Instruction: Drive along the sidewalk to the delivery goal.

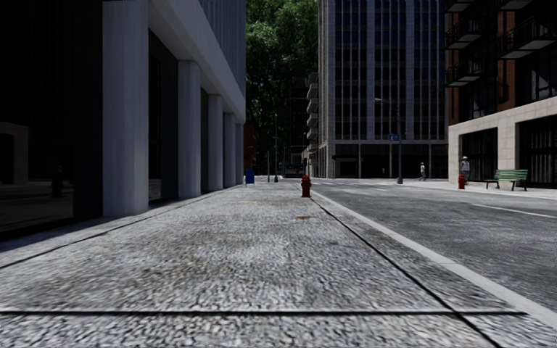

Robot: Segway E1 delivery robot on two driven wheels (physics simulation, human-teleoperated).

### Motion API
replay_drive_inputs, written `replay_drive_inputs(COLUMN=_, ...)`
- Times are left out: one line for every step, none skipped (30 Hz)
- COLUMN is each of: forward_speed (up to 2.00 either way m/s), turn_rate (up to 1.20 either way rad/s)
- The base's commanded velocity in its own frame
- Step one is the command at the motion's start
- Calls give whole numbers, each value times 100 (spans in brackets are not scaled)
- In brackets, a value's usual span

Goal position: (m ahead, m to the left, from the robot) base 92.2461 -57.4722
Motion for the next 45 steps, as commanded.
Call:
replay_drive_inputs(forward_speed=200, turn_rate=0)
replay_drive_inputs(forward_speed=200, turn_rate=0)
replay_drive_inputs(forward_speed=200, turn_rate=0)
replay_drive_inputs(forward_speed=200, turn_rate=0)
replay_drive_inputs(forward_speed=200, turn_rate=0)
replay_drive_inputs(forward_speed=200, turn_rate=0)
replay_drive_inputs(forward_speed=200, turn_rate=0)
replay_drive_inputs(forward_speed=200, turn_rate=0)
replay_drive_inputs(forward_speed=200, turn_rate=0)
replay_drive_inputs(forward_speed=200, turn_rate=0)
replay_drive_inputs(forward_speed=200, turn_rate=0)
replay_drive_inputs(forward_speed=200, turn_rate=0)
replay_drive_inputs(forward_speed=200, turn_rate=0)
replay_drive_inputs(forward_speed=200, turn_rate=0)
replay_drive_inputs(forward_speed=200, turn_rate=0)
replay_drive_inputs(forward_speed=200, turn_rate=0)
replay_drive_inputs(forward_speed=200, turn_rate=0)
replay_drive_inputs(forward_speed=200, turn_rate=0)
replay_drive_inputs(forward_speed=200, turn_rate=0)
replay_drive_inputs(forward_speed=200, turn_rate=0)
replay_drive_inputs(forward_speed=200, turn_rate=0)
replay_drive_inputs(forward_speed=200, turn_rate=0)
replay_drive_inputs(forward_speed=200, turn_rate=0)
replay_drive_inputs(forward_speed=200, turn_rate=0)
replay_drive_inputs(forward_speed=200, turn_rate=0)
replay_drive_inputs(forward_speed=200, turn_rate=0)
replay_drive_inputs(forward_speed=200, turn_rate=0)
replay_drive_inputs(forward_speed=200, turn_rate=0)
replay_drive_inputs(forward_speed=200, turn_rate=0)
replay_drive_inputs(forward_speed=200, turn_rate=0)
replay_drive_inputs(forward_speed=200, turn_rate=0)
replay_drive_inputs(forward_speed=200, turn_rate=0)
replay_drive_inputs(forward_speed=200, turn_rate=0)
replay_drive_inputs(forward_speed=200, turn_rate=0)
replay_drive_inputs(forward_speed=200, turn_rate=0)
replay_drive_inputs(forward_speed=200, turn_rate=0)
replay_drive_inputs(forward_speed=200, turn_rate=0)
replay_drive_inputs(forward_speed=200, turn_rate=0)
replay_drive_inputs(forward_speed=200, turn_rate=0)
replay_drive_inputs(forward_speed=200, turn_rate=0)
replay_drive_inputs(forward_speed=200, turn_rate=0)
replay_drive_inputs(forward_speed=200, turn_rate=0)
replay_drive_inputs(forward_speed=200, turn_rate=0)
replay_drive_inputs(forward_speed=200, turn_rate=0)
replay_drive_inputs(forward_speed=200, turn_rate=0)
